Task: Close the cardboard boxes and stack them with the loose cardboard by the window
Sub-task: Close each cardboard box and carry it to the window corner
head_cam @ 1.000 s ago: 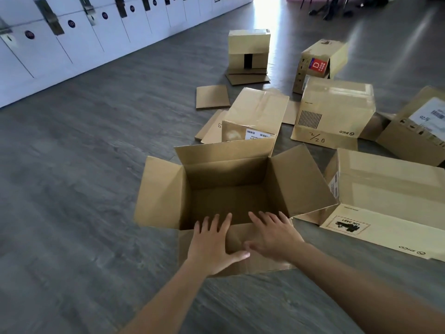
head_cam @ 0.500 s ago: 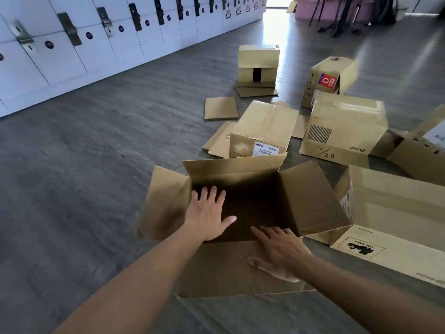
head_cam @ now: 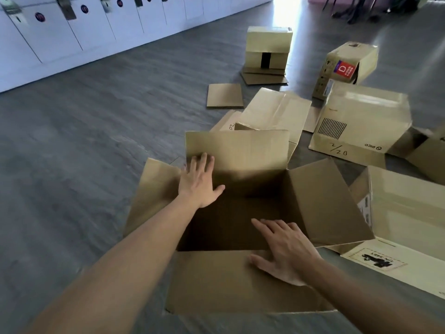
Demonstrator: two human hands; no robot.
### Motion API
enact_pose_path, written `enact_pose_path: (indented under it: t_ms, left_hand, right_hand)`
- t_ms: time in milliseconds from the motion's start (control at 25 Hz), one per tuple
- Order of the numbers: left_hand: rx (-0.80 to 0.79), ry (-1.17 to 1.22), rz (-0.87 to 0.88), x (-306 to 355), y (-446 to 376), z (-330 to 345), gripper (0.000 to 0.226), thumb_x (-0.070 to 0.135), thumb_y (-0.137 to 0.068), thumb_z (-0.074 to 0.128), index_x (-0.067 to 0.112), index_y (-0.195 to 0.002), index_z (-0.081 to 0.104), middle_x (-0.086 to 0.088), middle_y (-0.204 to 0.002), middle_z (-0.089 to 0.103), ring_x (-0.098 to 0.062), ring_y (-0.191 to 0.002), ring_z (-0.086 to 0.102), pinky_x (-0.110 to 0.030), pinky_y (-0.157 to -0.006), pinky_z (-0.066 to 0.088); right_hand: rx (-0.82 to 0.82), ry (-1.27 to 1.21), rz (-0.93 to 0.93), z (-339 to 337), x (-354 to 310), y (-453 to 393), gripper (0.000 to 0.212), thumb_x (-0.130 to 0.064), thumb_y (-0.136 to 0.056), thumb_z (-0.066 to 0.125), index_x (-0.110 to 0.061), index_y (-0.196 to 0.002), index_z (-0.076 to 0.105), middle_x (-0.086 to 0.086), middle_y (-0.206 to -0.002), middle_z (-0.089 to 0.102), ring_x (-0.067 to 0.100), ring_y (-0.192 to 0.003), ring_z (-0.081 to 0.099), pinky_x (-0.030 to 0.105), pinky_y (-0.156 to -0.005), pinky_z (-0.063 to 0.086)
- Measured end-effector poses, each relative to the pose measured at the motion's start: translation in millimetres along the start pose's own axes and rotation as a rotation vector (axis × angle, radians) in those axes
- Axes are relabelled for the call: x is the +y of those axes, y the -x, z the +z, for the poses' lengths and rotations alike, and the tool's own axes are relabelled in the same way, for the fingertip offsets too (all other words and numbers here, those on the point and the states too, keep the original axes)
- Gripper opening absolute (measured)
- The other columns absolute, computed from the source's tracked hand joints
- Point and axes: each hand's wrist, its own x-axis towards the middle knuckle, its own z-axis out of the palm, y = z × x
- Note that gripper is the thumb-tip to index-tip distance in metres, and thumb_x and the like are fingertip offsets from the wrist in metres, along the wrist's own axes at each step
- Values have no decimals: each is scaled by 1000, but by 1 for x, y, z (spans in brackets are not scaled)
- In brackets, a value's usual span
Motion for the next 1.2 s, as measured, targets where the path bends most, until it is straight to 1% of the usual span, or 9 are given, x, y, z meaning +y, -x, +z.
enact_pose_path:
  t_ms: [200,440,640,720,800,880,1000,1080,1200]
  left_hand:
    - [-94,33,-46,3,-16,25,102,78,-87,40,20,-160,-1,-8,-169,-3,-33,-154,3,-60,-120,10]
    - [-30,-48,-64,-4,8,3,93,76,-92,32,20,-161,5,-12,-168,4,-35,-153,10,-61,-120,11]
    - [29,-122,-250,-41,47,-38,81,66,-96,37,14,-156,21,-16,-163,20,-37,-151,16,-63,-118,16]
    - [29,-36,-405,-60,62,-49,85,61,-95,44,12,-158,15,-18,-164,14,-39,-150,14,-62,-117,16]
    - [-3,186,-614,-73,72,-55,91,58,-94,50,10,-158,7,-20,-163,14,-41,-149,17,-56,-117,22]
    - [-53,398,-709,-80,80,-57,89,57,-96,50,3,-157,13,-22,-157,31,-40,-143,33,-49,-112,33]
    - [13,457,-619,-76,86,-64,74,60,-98,45,3,-145,40,-19,-142,53,-37,-129,51,-44,-101,42]
    - [91,594,-513,-60,87,-77,72,62,-97,46,10,-147,41,-13,-143,54,-34,-130,51,-43,-102,40]
    - [46,774,-243,-19,91,-77,73,67,-96,41,21,-152,36,-1,-147,52,-25,-134,49,-43,-105,37]
  right_hand:
    - [-27,-18,4,19,-9,-3,96,-91,-77,2,-37,-157,6,-6,-160,28,17,-142,30,40,-115,24]
    - [-15,6,-8,16,-12,-7,96,-90,-79,3,-35,-157,10,-4,-158,33,19,-141,33,43,-113,27]
    - [54,34,-59,1,-19,-20,97,-89,-79,-2,-33,-157,11,-3,-157,34,19,-141,34,41,-113,28]
    - [75,44,-69,-4,-22,-21,98,-89,-79,-2,-32,-157,12,-3,-158,34,20,-142,33,42,-114,28]
    - [99,68,-72,-8,-22,-23,98,-88,-79,-3,-31,-157,14,-1,-158,34,21,-142,34,43,-115,28]
    - [100,81,-60,-12,-19,-22,98,-86,-79,-3,-29,-157,15,0,-158,33,22,-143,33,44,-116,28]
    - [131,121,-38,-17,-13,-19,97,-84,-81,0,-27,-157,18,2,-156,37,24,-140,37,45,-113,31]
    - [165,155,-9,-19,-6,-18,94,-82,-84,3,-25,-156,21,3,-155,39,25,-138,39,45,-111,33]
    - [193,182,60,-22,6,-17,87,-79,-89,15,-24,-156,21,4,-155,38,26,-138,39,45,-111,33]
